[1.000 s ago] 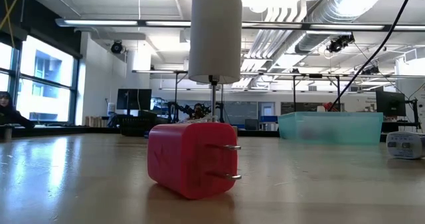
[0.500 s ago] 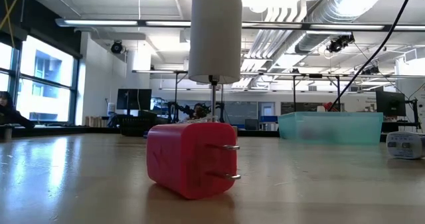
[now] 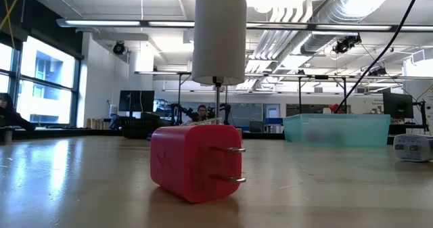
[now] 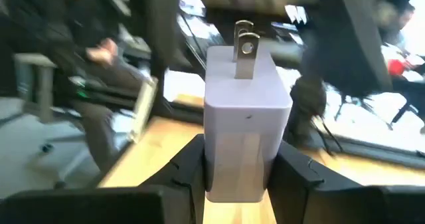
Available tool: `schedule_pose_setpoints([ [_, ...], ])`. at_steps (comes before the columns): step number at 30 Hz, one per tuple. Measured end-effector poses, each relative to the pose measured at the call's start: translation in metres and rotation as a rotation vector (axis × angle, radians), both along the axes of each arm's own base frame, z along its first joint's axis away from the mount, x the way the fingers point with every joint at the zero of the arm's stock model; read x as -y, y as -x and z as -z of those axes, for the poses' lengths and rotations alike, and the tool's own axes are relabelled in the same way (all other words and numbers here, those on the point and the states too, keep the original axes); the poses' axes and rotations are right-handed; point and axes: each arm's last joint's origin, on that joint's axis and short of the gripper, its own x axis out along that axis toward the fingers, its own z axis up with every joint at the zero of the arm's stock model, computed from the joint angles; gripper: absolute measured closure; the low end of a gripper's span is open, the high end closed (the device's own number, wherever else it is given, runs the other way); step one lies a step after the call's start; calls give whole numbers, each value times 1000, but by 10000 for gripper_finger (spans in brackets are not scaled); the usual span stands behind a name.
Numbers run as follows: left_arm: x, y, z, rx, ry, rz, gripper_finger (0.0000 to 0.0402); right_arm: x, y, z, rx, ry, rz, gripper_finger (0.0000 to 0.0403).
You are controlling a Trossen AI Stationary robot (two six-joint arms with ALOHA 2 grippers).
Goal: Pick & Place Office items
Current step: Put the blue adapter into the green bin
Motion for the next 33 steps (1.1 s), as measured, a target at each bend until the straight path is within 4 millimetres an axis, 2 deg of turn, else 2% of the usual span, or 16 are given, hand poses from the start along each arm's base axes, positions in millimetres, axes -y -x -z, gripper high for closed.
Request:
schedule_pose_setpoints([
  [6,3,1,-1,-6,38,96,109,4,8,10,-156,32,210,296],
  [12,-2,8,-3,-58,42,112,109,10,41,5,-331,29,497,296],
  [15,-10,14,-3,-114,19,98,108,20,61,-5,-399,-94,586,296],
  [18,-20,17,0,-178,4,64,108,40,85,-13,-503,-262,709,296],
  [25,-43,13,16,-338,23,-17,108,96,138,-22,-796,-493,1074,296],
  [29,-57,10,30,-406,54,-57,108,124,157,-26,-914,-540,1280,296],
  [33,-65,8,42,-447,72,-61,108,155,166,-30,-1002,-611,1411,296],
])
